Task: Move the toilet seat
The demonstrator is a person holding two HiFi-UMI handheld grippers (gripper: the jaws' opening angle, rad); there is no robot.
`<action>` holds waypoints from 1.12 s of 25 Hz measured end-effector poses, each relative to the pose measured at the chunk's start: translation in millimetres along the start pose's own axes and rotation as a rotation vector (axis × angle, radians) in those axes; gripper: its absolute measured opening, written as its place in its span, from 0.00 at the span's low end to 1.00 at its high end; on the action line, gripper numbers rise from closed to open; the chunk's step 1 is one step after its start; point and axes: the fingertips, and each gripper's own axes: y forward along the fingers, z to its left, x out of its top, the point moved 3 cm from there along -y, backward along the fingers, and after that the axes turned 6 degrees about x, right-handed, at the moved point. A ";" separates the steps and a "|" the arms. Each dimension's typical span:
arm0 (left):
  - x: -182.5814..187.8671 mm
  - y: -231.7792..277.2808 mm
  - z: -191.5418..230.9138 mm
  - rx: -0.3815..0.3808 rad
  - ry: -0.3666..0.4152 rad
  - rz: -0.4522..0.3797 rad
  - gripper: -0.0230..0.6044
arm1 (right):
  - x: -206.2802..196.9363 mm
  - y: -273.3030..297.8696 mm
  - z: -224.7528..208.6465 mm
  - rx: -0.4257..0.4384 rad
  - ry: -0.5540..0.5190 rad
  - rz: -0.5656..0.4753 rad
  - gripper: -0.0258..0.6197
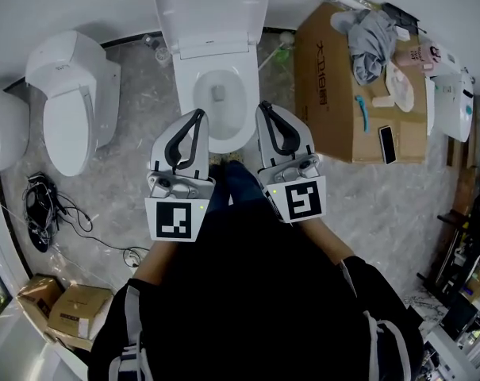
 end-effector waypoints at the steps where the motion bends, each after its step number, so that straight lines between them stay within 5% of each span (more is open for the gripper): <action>1: -3.6 3.0 1.3 0.002 -0.003 -0.001 0.05 | -4.1 3.3 -1.0 0.007 -0.004 0.001 0.07; 13: -64.5 28.1 15.4 0.016 -0.027 0.028 0.05 | -68.6 33.9 -7.8 0.072 -0.020 0.083 0.07; 28: -194.9 36.7 30.2 0.048 -0.080 0.111 0.05 | -197.3 55.1 -7.1 0.098 -0.009 0.165 0.07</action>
